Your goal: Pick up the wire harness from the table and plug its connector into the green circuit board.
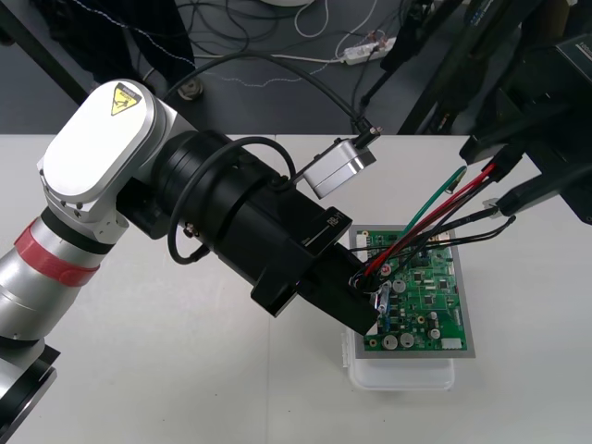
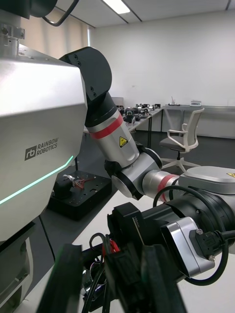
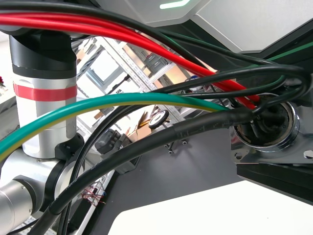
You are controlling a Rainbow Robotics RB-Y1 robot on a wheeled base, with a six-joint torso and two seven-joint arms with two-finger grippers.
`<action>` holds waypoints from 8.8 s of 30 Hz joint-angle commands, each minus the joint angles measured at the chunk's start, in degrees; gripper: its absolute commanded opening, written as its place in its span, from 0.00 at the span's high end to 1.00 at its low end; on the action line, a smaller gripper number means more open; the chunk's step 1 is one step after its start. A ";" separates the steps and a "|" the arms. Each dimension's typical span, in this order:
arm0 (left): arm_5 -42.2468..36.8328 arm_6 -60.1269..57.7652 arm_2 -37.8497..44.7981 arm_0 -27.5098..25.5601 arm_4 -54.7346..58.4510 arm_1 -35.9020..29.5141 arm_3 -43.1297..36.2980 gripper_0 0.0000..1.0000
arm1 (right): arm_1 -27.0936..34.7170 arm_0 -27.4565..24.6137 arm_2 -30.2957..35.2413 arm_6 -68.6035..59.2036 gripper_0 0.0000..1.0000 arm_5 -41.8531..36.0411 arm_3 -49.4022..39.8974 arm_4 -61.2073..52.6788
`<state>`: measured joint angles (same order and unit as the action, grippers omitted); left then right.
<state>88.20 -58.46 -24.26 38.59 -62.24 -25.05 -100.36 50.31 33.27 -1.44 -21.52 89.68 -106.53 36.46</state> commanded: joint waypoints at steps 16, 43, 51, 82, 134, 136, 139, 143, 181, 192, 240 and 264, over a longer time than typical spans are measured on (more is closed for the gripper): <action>1.80 -2.36 -0.70 0.35 1.33 -0.96 -1.94 1.00 | 1.37 0.65 -0.84 0.69 1.00 0.32 1.50 0.54; -0.31 5.28 9.94 -3.69 2.39 -7.03 -1.94 0.00 | 1.46 -10.16 -0.67 -0.89 1.00 0.32 0.88 -0.69; -9.80 14.16 10.11 -8.35 7.57 -13.88 -2.03 0.00 | 1.37 -13.41 1.09 -1.77 1.00 -0.03 -0.52 -0.69; -29.93 22.77 20.31 -21.80 12.67 -18.28 -16.01 0.00 | 1.11 -28.26 4.96 -6.16 1.00 -29.74 -17.40 2.03; -37.75 13.72 3.00 -2.55 7.13 -9.14 -12.32 0.00 | -4.34 -24.49 -1.81 -20.22 1.00 -44.68 -25.31 15.30; -37.75 13.46 3.00 -2.37 7.49 -9.58 -12.32 0.00 | -4.34 -24.49 -1.81 -20.22 1.00 -44.77 -25.31 15.30; -37.75 13.02 3.00 -2.29 8.19 -10.46 -12.32 0.00 | -4.34 -24.57 -1.81 -20.22 1.00 -44.77 -25.31 15.30; -37.75 12.93 3.00 -2.29 8.89 -11.77 -12.40 0.00 | -4.08 -24.57 -1.81 -20.22 1.00 -44.59 -25.31 15.30; -37.75 13.28 1.94 -1.32 9.16 -13.36 -12.32 0.55 | -1.70 -24.84 -1.72 -19.79 1.00 -43.63 -25.31 12.84; -37.75 12.67 1.94 -0.79 8.19 -12.57 -12.32 0.55 | -1.70 -24.84 -1.72 -19.61 1.00 -43.63 -25.31 12.84; -37.75 12.31 0.62 0.09 8.80 -11.77 -12.32 1.00 | -1.88 -24.13 -2.42 -19.52 1.00 -41.78 -25.31 14.07; -37.75 13.90 1.15 -0.09 11.44 -11.95 -12.23 1.00 | -1.88 -24.13 -1.98 -19.43 0.00 -40.37 -24.78 14.07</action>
<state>52.75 -42.71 -22.51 35.67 -52.13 -38.03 -111.59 47.25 7.49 -3.14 -39.22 48.71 -129.97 50.56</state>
